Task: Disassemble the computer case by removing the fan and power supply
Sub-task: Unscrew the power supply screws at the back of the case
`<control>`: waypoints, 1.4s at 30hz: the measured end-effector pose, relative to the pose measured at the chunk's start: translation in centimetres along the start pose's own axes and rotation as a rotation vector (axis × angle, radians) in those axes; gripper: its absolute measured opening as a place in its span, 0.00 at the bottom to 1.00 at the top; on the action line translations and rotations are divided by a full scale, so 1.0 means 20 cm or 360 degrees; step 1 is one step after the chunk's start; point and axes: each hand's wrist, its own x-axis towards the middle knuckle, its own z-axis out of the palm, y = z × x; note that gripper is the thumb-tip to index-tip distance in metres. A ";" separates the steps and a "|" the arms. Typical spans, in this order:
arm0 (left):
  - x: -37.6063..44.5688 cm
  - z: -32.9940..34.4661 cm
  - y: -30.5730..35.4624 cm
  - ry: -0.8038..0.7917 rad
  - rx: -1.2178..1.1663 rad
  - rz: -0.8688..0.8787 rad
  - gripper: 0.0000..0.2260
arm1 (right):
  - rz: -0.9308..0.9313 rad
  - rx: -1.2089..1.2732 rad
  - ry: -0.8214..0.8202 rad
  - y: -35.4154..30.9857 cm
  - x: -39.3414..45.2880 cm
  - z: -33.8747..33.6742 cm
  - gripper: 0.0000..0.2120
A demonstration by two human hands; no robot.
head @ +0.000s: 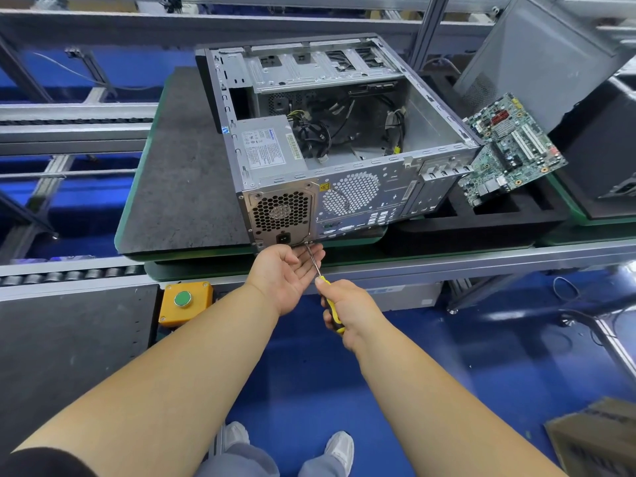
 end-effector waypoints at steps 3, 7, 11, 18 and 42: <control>0.00 0.00 0.00 -0.0012 -0.0005 -0.0003 0.23 | 0.0010 -0.0021 0.0025 -0.01 -0.01 0.00 0.12; -0.01 0.00 0.00 -0.0017 -0.0009 -0.0004 0.21 | 0.0177 0.0284 -0.0044 -0.02 -0.03 0.01 0.15; -0.01 0.00 -0.01 -0.0011 -0.0005 0.0000 0.22 | 0.0194 0.0384 -0.0166 -0.02 -0.04 0.00 0.18; 0.01 0.00 -0.01 -0.0001 -0.0036 -0.0001 0.23 | 0.0235 0.0360 -0.0092 -0.02 -0.04 -0.01 0.17; -0.01 0.00 0.00 -0.0023 -0.0034 0.0005 0.22 | 0.0164 0.0282 -0.0089 -0.03 -0.05 0.01 0.16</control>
